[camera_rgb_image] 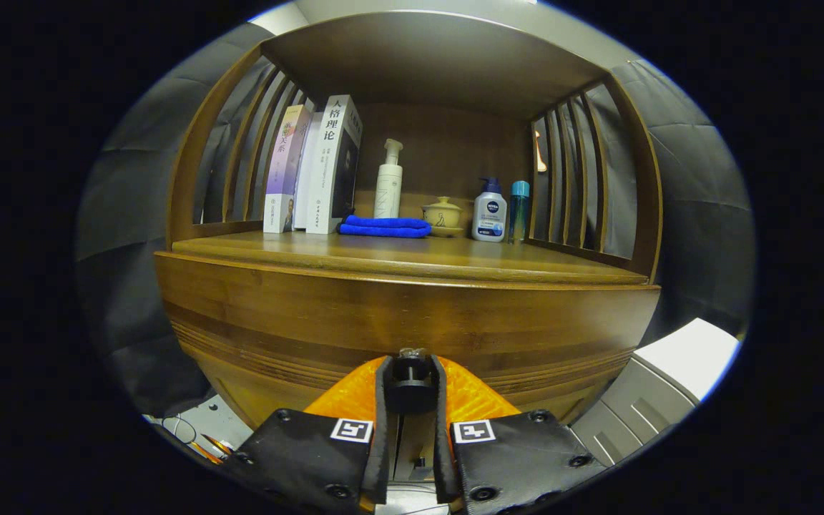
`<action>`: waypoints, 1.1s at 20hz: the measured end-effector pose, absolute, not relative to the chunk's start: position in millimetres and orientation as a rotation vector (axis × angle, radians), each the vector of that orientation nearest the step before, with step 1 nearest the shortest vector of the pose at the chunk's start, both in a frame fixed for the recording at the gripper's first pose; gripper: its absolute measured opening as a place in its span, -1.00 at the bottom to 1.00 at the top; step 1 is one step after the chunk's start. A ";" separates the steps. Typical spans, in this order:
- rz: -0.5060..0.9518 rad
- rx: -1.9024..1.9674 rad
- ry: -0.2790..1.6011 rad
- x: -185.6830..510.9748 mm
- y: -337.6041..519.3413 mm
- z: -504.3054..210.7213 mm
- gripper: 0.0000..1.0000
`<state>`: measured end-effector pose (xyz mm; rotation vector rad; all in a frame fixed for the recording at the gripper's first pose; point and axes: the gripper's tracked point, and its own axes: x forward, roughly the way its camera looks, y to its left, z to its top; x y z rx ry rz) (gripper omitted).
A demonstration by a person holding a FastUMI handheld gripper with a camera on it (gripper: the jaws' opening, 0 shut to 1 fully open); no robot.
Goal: Pull open the drawer, take out the items inside it, and place them on the countertop above the cabinet.
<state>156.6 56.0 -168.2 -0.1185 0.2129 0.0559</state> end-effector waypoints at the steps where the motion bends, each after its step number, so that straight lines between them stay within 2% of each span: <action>1: 0.052 -0.116 0.212 151.5 55.6 -168.3 -0.46; 22: 0.027 -0.102 0.248 50.3 48.8 -171.2 -0.46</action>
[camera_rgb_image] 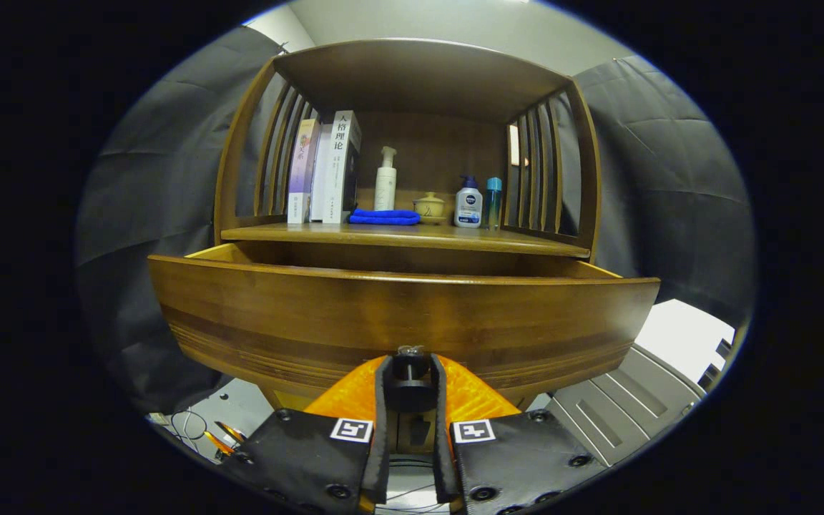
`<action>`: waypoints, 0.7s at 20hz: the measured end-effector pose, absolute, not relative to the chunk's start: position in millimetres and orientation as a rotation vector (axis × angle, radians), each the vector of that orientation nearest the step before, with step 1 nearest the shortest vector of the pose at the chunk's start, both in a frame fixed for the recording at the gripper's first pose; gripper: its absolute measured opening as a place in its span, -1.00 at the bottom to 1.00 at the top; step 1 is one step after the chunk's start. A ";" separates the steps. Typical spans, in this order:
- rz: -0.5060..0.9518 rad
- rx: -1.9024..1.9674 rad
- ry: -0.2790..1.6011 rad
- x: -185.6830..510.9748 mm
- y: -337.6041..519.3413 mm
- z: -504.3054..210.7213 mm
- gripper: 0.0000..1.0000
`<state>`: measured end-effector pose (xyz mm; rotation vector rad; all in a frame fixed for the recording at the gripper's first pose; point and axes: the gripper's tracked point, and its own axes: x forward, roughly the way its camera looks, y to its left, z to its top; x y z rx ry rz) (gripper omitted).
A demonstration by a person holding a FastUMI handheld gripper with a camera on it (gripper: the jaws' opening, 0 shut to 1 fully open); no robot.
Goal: Pull open the drawer, take out the items inside it, and place them on the countertop above the cabinet.
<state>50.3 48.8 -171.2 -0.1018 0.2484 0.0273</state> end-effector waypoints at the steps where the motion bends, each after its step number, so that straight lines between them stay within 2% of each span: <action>1: 0.029 -0.109 0.250 47.9 48.3 -171.7 -0.46; 14: 0.051 -0.093 0.258 24.3 50.3 -173.1 -0.46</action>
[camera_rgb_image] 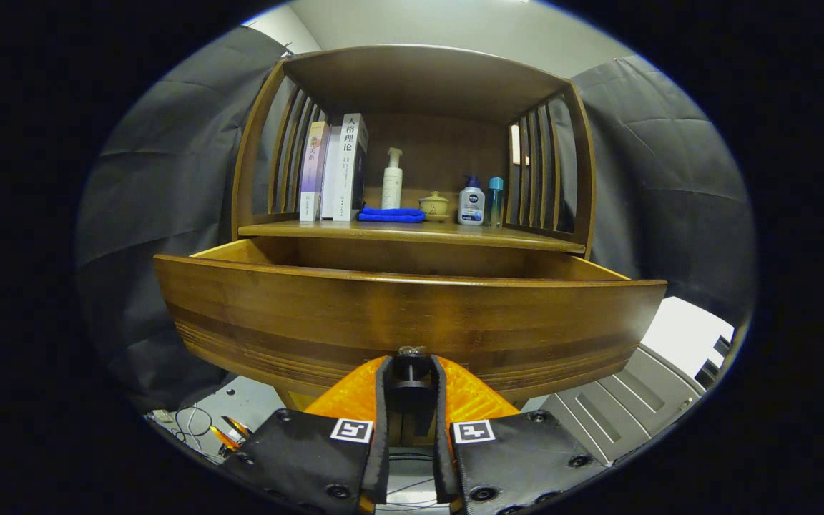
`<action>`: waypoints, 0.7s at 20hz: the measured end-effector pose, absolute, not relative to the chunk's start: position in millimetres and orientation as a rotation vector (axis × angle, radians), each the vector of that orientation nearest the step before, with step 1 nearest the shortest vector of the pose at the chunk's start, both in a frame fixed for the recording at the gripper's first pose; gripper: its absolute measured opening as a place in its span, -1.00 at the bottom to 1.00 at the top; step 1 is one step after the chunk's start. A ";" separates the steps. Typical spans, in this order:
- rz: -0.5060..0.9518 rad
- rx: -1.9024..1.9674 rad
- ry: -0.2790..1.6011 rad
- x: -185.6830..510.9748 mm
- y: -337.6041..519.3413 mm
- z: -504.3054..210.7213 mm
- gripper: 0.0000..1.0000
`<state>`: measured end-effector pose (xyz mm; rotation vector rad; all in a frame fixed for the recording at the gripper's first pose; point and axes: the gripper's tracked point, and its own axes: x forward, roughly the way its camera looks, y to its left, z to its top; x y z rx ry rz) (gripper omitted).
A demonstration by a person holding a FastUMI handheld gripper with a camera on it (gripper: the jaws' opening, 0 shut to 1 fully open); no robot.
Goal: Pull open the drawer, take out the items inside it, and place them on the countertop above the cabinet.
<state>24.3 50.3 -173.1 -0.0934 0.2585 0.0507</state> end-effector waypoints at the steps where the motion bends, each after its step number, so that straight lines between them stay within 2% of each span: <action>1: 0.051 -0.090 0.259 21.5 50.6 -172.8 -0.46; 6: 0.062 -0.092 0.261 12.4 48.8 -173.3 -0.46; 8: 0.071 -0.092 0.268 13.4 49.8 -172.5 -0.38; 14: 0.048 -0.036 0.170 -6.2 40.6 -126.1 0.51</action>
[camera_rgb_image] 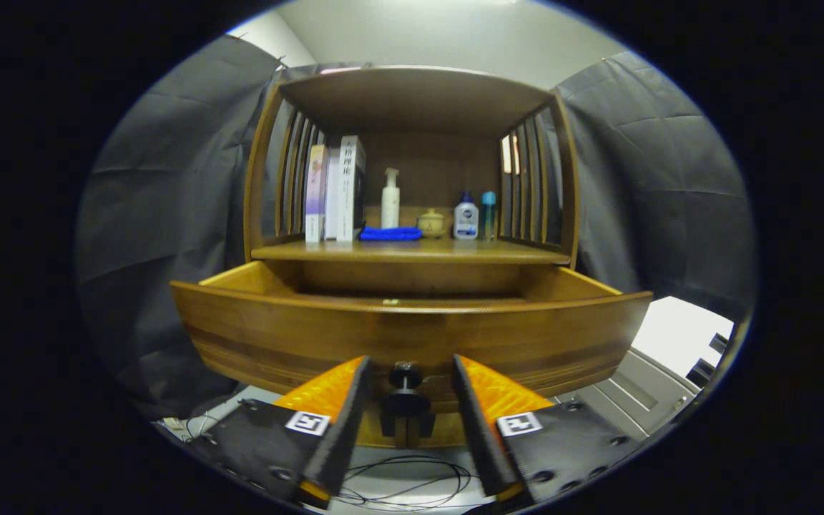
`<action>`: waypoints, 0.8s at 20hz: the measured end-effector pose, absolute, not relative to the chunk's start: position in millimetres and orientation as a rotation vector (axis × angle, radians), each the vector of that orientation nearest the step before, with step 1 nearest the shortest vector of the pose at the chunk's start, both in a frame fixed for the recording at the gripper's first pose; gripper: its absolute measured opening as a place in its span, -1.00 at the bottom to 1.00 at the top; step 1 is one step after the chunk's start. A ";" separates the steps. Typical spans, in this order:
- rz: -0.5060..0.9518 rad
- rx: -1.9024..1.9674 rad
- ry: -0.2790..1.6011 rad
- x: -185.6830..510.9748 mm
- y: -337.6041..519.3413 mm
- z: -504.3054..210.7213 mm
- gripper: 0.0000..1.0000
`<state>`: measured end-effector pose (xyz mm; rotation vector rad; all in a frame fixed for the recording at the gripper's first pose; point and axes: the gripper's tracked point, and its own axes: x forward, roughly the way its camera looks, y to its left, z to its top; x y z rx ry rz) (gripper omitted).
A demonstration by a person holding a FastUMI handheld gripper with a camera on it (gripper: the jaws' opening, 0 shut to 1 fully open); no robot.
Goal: Pull open the drawer, take out the items inside it, and place them on the countertop above the cabinet.
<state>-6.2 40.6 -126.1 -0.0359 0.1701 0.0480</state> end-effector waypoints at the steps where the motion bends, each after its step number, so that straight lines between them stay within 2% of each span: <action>1: 0.050 -0.020 0.139 -9.6 41.9 -112.7 0.66; 3: 0.040 -0.019 0.088 -12.7 40.0 -86.1 0.95; 7: 0.004 -0.084 0.064 -1.8 33.8 -51.1 0.95; 16: -0.005 -0.114 0.202 53.8 48.8 -49.7 0.96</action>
